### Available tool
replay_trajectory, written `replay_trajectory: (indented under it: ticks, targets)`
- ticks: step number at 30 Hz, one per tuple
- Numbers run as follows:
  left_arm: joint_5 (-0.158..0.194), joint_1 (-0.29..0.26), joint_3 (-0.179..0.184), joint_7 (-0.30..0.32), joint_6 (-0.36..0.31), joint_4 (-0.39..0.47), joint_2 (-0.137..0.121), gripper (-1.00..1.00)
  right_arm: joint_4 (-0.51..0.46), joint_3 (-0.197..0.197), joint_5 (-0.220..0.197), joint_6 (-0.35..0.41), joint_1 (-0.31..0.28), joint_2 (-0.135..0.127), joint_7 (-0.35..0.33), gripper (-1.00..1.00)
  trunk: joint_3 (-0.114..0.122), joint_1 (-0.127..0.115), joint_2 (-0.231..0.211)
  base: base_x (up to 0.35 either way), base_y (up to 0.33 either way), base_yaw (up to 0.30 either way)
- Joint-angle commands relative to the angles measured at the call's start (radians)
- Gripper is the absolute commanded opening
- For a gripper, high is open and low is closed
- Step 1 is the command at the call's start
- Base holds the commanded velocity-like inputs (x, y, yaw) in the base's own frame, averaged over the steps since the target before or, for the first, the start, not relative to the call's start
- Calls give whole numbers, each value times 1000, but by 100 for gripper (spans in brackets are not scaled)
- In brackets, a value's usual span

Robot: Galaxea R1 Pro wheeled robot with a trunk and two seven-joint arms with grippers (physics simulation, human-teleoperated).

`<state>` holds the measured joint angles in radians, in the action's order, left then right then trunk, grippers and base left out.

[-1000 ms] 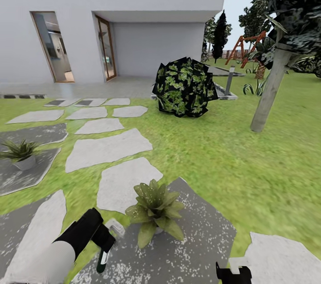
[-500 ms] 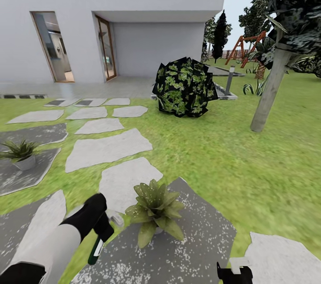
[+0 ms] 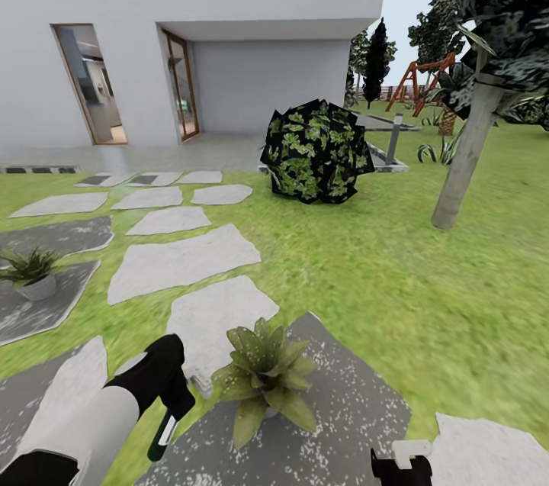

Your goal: Pick up the pesticide atomizer in the garden and spray insectifuge to fully cover both potted plants in the garden.

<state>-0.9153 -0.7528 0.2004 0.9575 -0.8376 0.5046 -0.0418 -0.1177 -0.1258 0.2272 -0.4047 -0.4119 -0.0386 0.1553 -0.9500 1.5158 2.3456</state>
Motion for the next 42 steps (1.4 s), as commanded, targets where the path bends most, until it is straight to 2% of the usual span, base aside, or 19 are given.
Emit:
replay_trajectory:
  ticks: [1,5,9,16,21,26,36,42]
  targets:
    - [-9,-1,4,11,-2,4,-1,-100,1,-8,11,-3,-1,0,3,100,-1,0,0,14,0,0]
    - [-11,-14,4,28,-3,7,-2,-100,1,-8,11,-3,-1,0,3,100,-1,0,0,4,0,0]
    - [-13,-3,7,44,1,6,-1,-100,1,-8,11,-3,-1,0,3,100,-1,0,0,0,0,0]
    - [-9,1,6,40,7,-6,0,-100,2,-8,11,-3,-1,2,3,100,-1,0,0,6,-20,0]
    - [-7,1,12,40,5,-6,4,-100,2,-8,11,-3,-1,2,3,100,-1,0,0,86,-216,0]
    - [-9,3,13,40,6,-8,3,-100,2,-8,11,-3,-1,2,3,100,-1,0,0,-162,-194,0]
    - [-11,3,15,38,0,-5,2,-100,3,-8,11,-3,-1,2,3,100,-1,0,0,-18,-13,0]
    - [-2,-11,11,43,-10,8,11,-100,2,-8,11,-3,-1,2,3,100,-1,0,0,0,0,0]
